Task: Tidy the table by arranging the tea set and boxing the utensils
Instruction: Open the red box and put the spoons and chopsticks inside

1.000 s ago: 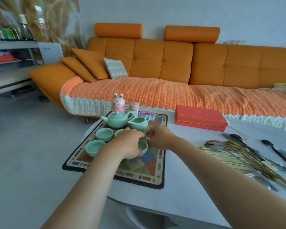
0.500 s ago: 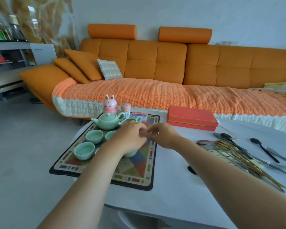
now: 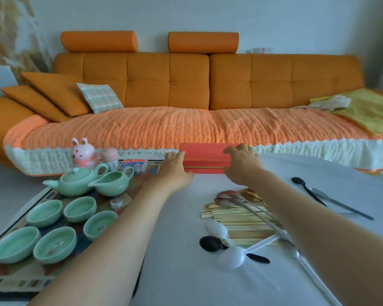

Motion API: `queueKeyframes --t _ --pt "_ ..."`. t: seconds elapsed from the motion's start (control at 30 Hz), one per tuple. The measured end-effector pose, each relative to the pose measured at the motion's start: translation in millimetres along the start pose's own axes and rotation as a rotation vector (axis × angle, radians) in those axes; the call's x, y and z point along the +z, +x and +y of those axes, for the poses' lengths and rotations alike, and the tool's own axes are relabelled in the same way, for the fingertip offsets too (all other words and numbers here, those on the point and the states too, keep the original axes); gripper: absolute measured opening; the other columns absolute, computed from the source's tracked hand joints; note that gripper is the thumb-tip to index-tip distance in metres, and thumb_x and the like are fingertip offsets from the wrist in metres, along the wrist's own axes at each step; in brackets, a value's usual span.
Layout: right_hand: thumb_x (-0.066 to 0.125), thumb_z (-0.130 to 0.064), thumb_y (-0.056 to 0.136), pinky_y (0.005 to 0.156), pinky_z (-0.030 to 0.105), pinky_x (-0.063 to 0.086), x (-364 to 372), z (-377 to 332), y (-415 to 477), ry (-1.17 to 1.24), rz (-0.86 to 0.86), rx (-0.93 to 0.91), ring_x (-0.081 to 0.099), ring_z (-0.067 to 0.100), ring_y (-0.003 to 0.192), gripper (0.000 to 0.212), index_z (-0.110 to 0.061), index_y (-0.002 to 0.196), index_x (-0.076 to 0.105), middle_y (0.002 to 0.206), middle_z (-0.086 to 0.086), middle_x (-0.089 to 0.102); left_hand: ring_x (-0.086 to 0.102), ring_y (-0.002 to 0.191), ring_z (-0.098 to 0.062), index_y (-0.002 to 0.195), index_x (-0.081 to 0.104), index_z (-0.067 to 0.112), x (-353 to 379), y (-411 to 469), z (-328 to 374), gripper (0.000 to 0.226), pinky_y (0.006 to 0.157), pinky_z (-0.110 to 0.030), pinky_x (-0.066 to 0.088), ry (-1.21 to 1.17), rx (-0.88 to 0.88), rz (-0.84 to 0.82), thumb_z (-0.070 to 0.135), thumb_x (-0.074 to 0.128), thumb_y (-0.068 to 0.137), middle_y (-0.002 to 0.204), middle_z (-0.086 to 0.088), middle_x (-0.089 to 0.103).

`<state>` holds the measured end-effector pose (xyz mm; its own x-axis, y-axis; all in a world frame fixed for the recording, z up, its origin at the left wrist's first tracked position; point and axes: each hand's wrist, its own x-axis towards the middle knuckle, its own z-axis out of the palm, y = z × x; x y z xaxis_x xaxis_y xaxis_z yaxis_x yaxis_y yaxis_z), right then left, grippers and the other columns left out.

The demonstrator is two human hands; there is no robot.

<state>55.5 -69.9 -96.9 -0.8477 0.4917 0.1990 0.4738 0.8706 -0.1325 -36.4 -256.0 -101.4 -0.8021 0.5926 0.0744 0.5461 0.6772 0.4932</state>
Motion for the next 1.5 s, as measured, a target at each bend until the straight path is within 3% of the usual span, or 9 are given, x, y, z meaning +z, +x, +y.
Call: queueKeyframes --t 0.13,0.37,0.5,0.67,0.83,0.97,1.1,1.33,1.5 --pt "0.052 -0.033 0.086 0.101 0.047 0.042 10.6 19.8 9.7 0.014 -0.159 0.052 0.044 0.036 0.120 0.063 -0.027 0.146 0.032 0.137 0.015 0.037 0.011 0.150 -0.031 0.157 0.003 0.030 14.4 20.1 -0.7 0.083 0.116 -0.047 0.022 -0.031 -0.082 -0.076 0.044 0.055 0.094 0.164 -0.004 -0.004" --pt "0.050 -0.018 0.086 0.099 0.043 0.047 9.2 22.0 3.0 0.188 -0.171 0.051 0.051 0.033 0.111 0.061 -0.028 0.145 0.039 0.138 0.012 0.032 0.028 0.143 -0.027 0.157 0.013 0.027 18.2 19.5 -2.1 0.076 0.107 -0.040 0.034 -0.102 -0.084 -0.097 0.040 0.054 0.094 0.160 -0.003 0.017" --pt "0.049 -0.015 0.087 0.092 0.033 0.047 4.1 17.0 -12.8 0.220 -0.143 0.042 0.054 0.029 0.102 0.058 -0.027 0.143 0.043 0.135 0.010 0.032 0.051 0.115 -0.024 0.148 0.030 0.029 11.1 3.4 -6.3 0.065 0.090 -0.039 0.049 -0.104 -0.107 -0.040 0.038 0.055 0.089 0.142 -0.005 0.035" --pt "0.053 -0.025 0.087 0.085 0.033 0.050 -1.5 14.4 -26.8 0.227 -0.148 0.031 0.058 0.026 0.092 0.050 -0.031 0.137 0.048 0.132 0.007 0.032 0.051 0.093 -0.018 0.122 0.043 0.030 9.4 -26.1 -7.6 0.035 0.062 -0.027 0.038 -0.082 -0.096 0.102 0.031 0.057 0.090 0.119 -0.002 0.039" --pt "0.056 -0.039 0.084 0.080 0.035 0.053 -9.2 12.2 -36.1 0.143 -0.170 0.031 0.059 0.027 0.091 0.050 -0.036 0.132 0.046 0.124 0.005 0.035 0.048 0.088 -0.016 0.118 0.042 0.029 7.3 -31.2 -11.4 0.034 0.055 -0.023 0.033 -0.075 -0.101 0.094 0.032 0.059 0.089 0.117 -0.003 0.035" --pt "0.060 -0.054 0.079 0.087 0.041 0.051 -14.4 11.2 -33.7 0.057 -0.155 -0.014 0.054 0.029 0.098 0.059 -0.033 0.133 0.044 0.123 0.008 0.039 0.049 0.109 -0.021 0.143 0.030 0.031 10.3 -24.1 -16.4 0.065 0.071 -0.027 0.042 -0.071 -0.067 0.038 0.037 0.061 0.087 0.132 -0.004 0.033" --pt "0.070 -0.062 0.075 0.105 0.050 0.041 -12.0 9.6 -25.6 0.138 -0.227 -0.056 0.037 0.037 0.133 0.088 -0.036 0.149 0.029 0.154 0.009 0.018 0.038 0.133 -0.026 0.154 0.020 0.030 15.0 -16.6 -20.0 0.074 0.100 -0.037 0.043 -0.034 -0.021 -0.015 0.026 0.059 0.091 0.152 -0.004 0.024" --pt "0.061 -0.069 0.080 0.103 0.045 0.042 3.2 0.4 -11.8 0.064 -0.206 -0.102 0.041 0.032 0.128 0.085 -0.034 0.151 0.029 0.152 0.007 0.031 0.037 0.138 -0.026 0.152 0.034 0.022 17.7 -11.3 -25.9 0.058 0.109 -0.038 0.033 -0.112 0.007 0.095 0.021 0.057 0.098 0.154 -0.007 0.030" --pt "0.050 -0.074 0.083 0.101 0.044 0.043 6.3 3.1 -10.8 0.077 -0.158 -0.106 0.044 0.033 0.124 0.081 -0.033 0.150 0.029 0.149 0.008 0.035 0.039 0.134 -0.021 0.150 0.038 0.024 11.8 -10.4 -31.4 0.051 0.103 -0.033 0.036 -0.129 0.110 0.192 0.026 0.052 0.101 0.151 -0.001 0.036"
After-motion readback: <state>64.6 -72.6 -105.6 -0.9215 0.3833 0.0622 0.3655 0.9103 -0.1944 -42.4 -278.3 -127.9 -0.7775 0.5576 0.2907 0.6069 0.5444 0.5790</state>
